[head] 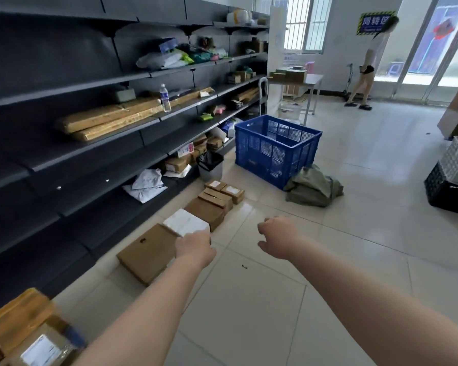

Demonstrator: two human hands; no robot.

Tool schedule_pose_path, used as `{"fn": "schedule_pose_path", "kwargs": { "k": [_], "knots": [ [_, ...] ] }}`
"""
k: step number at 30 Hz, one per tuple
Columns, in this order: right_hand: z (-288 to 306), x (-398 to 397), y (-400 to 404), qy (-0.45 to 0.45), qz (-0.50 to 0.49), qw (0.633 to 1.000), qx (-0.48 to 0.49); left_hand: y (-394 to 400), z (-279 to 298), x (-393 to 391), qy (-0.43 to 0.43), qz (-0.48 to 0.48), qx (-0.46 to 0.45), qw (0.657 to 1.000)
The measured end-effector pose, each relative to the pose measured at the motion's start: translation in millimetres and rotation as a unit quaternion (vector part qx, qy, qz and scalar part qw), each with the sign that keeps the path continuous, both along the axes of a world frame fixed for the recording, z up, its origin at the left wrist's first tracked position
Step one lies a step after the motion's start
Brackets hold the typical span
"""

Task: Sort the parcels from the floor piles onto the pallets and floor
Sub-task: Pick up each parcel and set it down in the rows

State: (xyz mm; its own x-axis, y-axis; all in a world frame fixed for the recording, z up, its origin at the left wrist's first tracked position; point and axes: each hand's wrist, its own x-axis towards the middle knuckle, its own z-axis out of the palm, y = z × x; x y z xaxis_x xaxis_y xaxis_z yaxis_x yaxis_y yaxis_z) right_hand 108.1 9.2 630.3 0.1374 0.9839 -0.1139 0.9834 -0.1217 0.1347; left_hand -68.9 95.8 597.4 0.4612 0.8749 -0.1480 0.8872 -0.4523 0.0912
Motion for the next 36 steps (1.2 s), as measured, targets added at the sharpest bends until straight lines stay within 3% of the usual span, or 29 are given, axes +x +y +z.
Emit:
{"fn": "schedule_pose_path", "kwargs": {
  "k": [8,27,36],
  "knots": [
    [-16,55,133,0.024,0.019,0.999,-0.032,128,-14,56,0.009,0.037,-0.036,0.999],
    [-50,283,493,0.088,-0.012,0.995,-0.038,456,-34,265,0.02,0.094,-0.076,0.992],
    [-81,355,668,0.085,-0.024,0.993,-0.083,635,-76,336,-0.014,0.123,-0.127,0.984]
  ]
}}
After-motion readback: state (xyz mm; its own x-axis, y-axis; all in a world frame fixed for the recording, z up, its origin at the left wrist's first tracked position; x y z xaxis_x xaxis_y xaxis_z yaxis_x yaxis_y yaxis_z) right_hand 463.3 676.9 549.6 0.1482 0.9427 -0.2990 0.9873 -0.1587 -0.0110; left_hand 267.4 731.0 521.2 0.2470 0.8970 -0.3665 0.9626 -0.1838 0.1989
